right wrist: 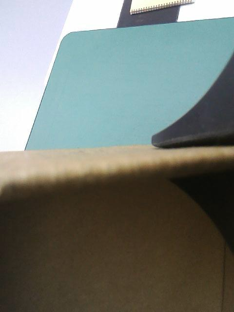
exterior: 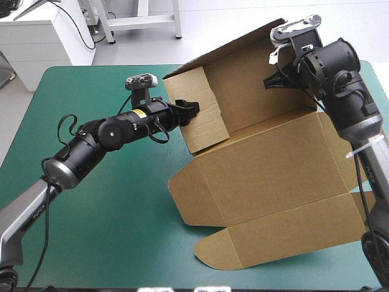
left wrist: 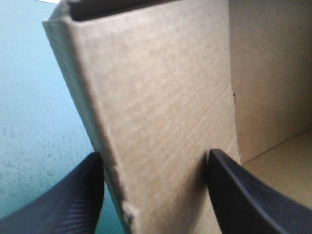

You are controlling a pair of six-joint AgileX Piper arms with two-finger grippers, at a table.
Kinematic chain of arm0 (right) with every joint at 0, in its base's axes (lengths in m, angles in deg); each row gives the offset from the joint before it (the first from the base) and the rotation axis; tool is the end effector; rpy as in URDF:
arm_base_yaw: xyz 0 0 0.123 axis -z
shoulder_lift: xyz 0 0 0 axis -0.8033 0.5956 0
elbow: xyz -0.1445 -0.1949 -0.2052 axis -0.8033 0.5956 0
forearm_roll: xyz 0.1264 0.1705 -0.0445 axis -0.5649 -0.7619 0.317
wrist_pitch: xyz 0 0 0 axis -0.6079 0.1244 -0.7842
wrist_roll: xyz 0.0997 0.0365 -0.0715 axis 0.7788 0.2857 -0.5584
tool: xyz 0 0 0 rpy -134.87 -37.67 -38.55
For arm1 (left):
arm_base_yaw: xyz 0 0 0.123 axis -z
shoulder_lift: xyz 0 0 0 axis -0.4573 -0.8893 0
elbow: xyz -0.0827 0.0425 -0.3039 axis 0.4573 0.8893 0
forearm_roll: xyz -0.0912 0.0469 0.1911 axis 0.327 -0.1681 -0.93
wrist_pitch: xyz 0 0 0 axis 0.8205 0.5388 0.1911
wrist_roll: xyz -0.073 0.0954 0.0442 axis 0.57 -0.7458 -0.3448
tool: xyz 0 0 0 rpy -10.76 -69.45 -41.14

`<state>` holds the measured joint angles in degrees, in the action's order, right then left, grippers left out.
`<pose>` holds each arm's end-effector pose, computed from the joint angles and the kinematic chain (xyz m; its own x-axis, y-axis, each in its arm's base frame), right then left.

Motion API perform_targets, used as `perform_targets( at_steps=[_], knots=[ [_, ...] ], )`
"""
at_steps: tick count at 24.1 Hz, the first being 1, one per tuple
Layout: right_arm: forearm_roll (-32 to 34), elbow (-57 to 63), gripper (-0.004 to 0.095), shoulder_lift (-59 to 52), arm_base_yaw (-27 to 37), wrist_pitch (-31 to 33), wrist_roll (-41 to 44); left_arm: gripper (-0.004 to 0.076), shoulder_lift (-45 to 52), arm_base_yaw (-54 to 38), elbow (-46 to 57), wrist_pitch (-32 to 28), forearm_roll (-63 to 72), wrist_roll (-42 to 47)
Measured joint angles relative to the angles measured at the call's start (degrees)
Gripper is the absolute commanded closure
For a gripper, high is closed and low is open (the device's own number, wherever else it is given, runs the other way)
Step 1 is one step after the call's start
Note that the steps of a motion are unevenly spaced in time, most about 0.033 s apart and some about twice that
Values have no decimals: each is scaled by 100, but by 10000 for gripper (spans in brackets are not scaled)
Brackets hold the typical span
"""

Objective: Fold the box

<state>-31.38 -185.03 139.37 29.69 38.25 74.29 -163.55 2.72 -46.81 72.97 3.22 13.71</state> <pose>0.3103 0.0818 0.4773 -0.6218 -0.2790 -0.7318 -0.1108 0.9563 -0.2704 0.2760 -0.1907 0.3960 -0.6341 -0.2063 -0.7452 0.3896 0.7473 -0.5384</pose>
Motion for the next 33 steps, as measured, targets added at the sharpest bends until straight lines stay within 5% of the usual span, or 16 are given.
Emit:
perform_targets(
  at_steps=[9, 19, 22, 25, 33],
  knots=[
    [-154, 0, 922, 11, -51, 4, 221, 302, 0, 46, 460, -789, 303, 43],
    [-154, -6, 921, 11, -51, 4, 327, 310, 220, 46, 454, -934, 326, -477],
    [-161, -6, 922, 11, -51, 4, 327, 433, 220, 46, 454, -912, 326, -489],
    [-129, -6, 922, 11, -46, -1, 327, 730, 220, 39, 454, -898, 296, -494],
    [-150, -30, 922, -47, -46, 4, 350, 731, 180, -104, 370, -783, 135, -451]
  ],
)
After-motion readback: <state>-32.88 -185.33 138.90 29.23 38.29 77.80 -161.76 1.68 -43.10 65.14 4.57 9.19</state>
